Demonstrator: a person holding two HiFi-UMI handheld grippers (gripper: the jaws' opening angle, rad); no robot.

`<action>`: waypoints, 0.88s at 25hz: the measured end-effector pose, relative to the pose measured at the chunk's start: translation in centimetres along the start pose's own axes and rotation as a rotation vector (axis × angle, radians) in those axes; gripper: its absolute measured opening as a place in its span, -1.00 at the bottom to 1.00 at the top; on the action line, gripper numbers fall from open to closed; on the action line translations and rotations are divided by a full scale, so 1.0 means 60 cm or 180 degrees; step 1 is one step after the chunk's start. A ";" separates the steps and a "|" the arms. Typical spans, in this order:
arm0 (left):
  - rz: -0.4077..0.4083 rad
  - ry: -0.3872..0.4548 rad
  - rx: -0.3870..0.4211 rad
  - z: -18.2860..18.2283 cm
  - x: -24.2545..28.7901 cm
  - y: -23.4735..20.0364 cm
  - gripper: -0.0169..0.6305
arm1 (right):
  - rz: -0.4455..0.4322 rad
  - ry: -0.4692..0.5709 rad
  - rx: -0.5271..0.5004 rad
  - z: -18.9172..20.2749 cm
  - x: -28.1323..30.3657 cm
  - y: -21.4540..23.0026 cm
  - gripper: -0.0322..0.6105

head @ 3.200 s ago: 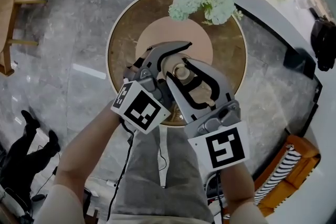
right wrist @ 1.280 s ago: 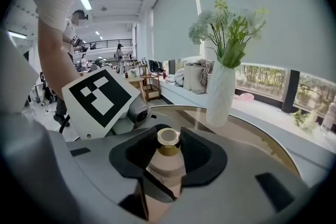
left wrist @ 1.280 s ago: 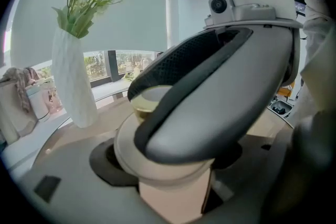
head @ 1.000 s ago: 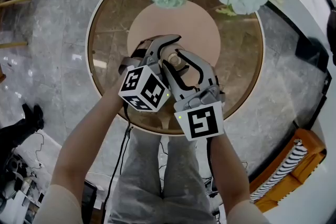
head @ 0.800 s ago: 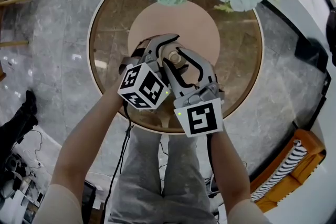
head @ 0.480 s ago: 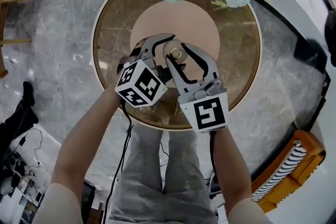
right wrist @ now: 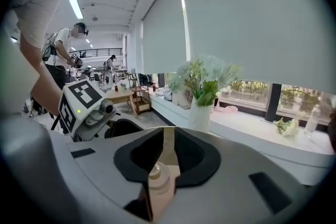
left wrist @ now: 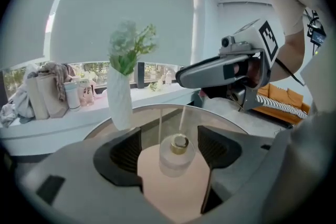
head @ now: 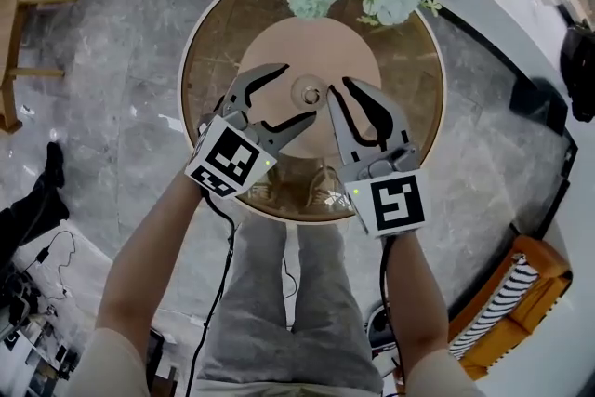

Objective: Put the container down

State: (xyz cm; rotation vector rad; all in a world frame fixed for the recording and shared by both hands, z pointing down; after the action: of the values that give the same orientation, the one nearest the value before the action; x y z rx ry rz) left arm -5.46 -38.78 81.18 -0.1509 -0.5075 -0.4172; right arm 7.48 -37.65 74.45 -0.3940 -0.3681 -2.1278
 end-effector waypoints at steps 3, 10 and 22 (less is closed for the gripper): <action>-0.0167 0.0116 -0.0036 -0.056 -0.035 -0.006 0.10 | 0.0077 0.0078 -0.0022 -0.044 -0.029 0.005 -0.75; -0.0418 0.0173 0.0125 -0.189 -0.134 -0.005 -0.09 | 0.0144 0.0277 -0.0221 -0.179 -0.108 -0.010 -0.84; -0.0716 0.0301 0.0402 -0.441 -0.307 0.042 -0.81 | 0.0165 0.0485 -0.0295 -0.425 -0.271 -0.066 -0.86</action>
State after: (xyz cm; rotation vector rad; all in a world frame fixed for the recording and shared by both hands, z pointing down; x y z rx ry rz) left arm -7.39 -36.46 48.99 0.0483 -0.4576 -0.6075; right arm 9.32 -33.79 44.23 -0.2888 -0.1708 -2.1136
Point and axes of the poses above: the fingertips, and each gripper's own axes: x forward along the fingers, y to its right, z out of its underside, the point moved 8 cm from there along -x, backward along the fingers, and after that the axes turned 4 degrees about x, right-handed, at the moved point
